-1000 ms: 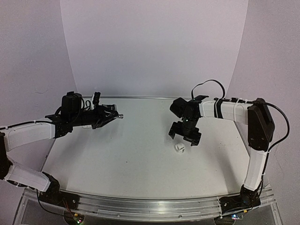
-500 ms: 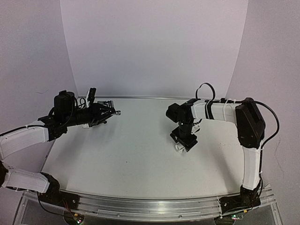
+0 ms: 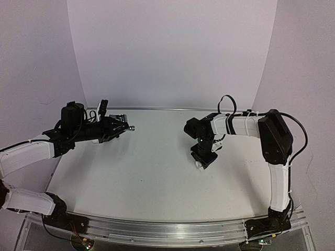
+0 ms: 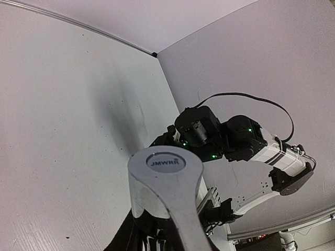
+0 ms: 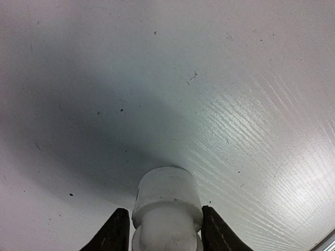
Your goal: Install the water faucets
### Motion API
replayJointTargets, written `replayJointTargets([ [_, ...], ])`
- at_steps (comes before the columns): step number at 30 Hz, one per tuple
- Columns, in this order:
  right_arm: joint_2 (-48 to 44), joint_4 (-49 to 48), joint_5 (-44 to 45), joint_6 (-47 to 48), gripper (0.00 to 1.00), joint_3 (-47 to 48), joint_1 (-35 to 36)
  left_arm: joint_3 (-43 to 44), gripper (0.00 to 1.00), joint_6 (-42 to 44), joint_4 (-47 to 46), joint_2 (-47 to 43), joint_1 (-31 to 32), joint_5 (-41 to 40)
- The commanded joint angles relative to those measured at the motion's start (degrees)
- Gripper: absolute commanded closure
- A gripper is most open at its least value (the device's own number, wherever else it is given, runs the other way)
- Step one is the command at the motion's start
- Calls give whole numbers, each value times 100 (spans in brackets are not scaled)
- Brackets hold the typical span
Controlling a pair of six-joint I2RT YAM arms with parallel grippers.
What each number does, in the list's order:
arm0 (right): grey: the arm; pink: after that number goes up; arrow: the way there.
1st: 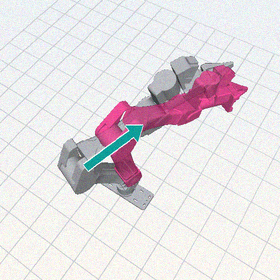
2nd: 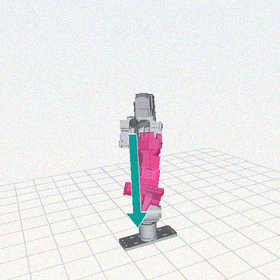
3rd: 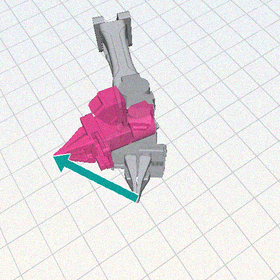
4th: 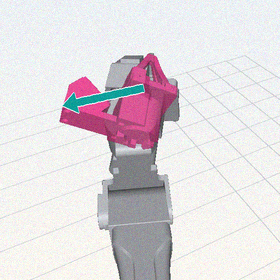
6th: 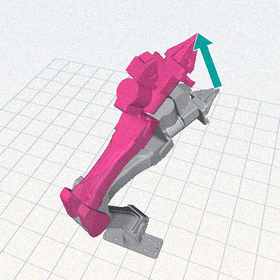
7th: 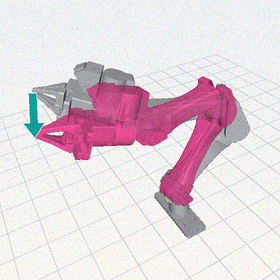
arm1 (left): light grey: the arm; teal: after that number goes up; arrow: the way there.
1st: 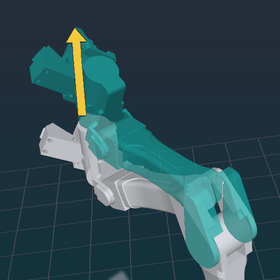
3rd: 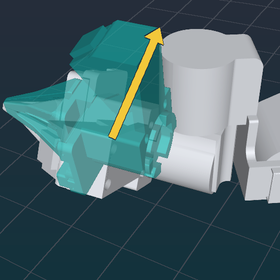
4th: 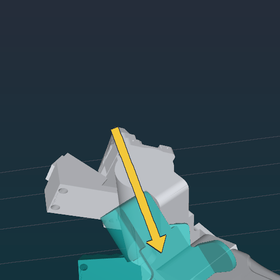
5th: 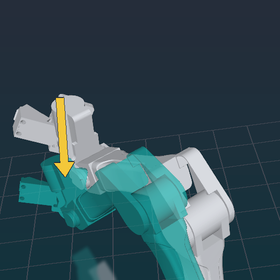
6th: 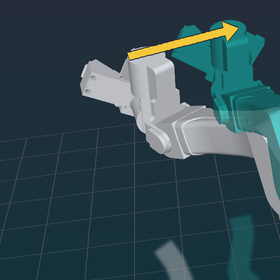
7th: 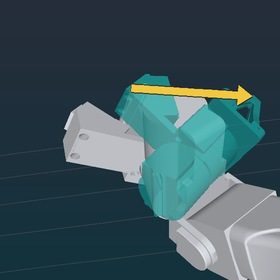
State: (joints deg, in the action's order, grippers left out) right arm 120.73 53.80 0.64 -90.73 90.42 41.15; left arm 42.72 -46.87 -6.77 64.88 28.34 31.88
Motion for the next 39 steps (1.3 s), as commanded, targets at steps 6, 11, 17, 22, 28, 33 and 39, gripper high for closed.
replayJointTargets([
  [6,-453,-207,540,782,95,-293,8,61,100,-13,-117,-237,-4,98],
  [11,-1273,-1118,1161,3171,100,-558,2,141,100,-65,-115,-243,-4,249],
  [17,-2821,-4114,-255,7166,100,-1721,1,429,100,-159,-115,-158,-18,813],
  [22,-3199,-4922,-2695,9615,100,-1640,2,816,100,-422,-115,-58,-30,1464],
  [28,-3020,-5472,-4743,10818,100,-1111,8,1375,100,-994,-118,-27,-21,1973],
  [33,-3036,-6495,-5953,11369,100,-1077,13,1681,100,-1369,-115,-174,-21,2116],
  [39,-2939,-7721,-6665,12003,100,-1162,93,1887,100,-1906,-129,-240,-9,2198],
])
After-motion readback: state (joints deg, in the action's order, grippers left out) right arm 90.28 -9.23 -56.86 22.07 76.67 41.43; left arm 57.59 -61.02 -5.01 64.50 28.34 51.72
